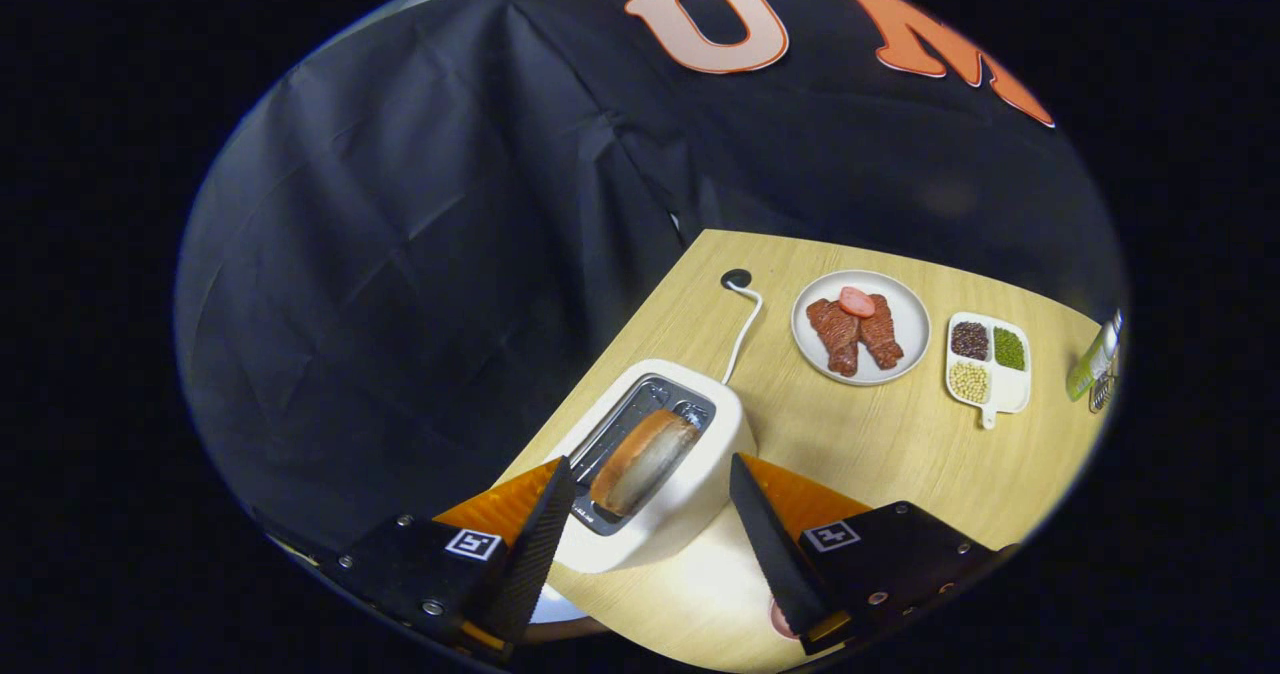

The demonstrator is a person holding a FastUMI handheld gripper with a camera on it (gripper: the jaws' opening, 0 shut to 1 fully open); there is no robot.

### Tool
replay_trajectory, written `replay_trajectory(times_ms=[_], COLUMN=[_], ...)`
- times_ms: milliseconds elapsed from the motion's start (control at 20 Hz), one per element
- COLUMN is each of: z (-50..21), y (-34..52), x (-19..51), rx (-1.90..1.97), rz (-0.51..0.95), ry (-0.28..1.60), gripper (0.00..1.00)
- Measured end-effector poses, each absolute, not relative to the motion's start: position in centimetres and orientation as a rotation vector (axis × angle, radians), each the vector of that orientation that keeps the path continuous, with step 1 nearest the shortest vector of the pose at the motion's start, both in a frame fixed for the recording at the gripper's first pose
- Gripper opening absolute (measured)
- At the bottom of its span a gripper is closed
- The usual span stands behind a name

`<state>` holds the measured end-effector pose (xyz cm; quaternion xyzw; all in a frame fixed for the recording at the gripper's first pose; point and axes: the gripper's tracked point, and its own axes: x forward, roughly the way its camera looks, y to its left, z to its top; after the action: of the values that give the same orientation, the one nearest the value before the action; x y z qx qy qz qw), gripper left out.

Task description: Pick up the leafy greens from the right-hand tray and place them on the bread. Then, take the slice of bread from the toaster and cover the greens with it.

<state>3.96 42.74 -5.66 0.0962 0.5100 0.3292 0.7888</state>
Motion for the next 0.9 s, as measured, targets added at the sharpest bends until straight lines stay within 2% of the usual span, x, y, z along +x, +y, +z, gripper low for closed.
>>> replay_trajectory(times_ms=[250,400,700,900], z=[-8.2,-9.4,-10.7,-11.4], y=[44.1,43.8,45.3,46.0], x=[3.9,4.6,4.1,3.9], rx=[0.169,0.156,0.146,0.129], rz=[0.670,0.610,0.579,0.565], ry=[1.172,1.213,1.284,1.302], gripper=[0.93,0.87,0.64,0.40])
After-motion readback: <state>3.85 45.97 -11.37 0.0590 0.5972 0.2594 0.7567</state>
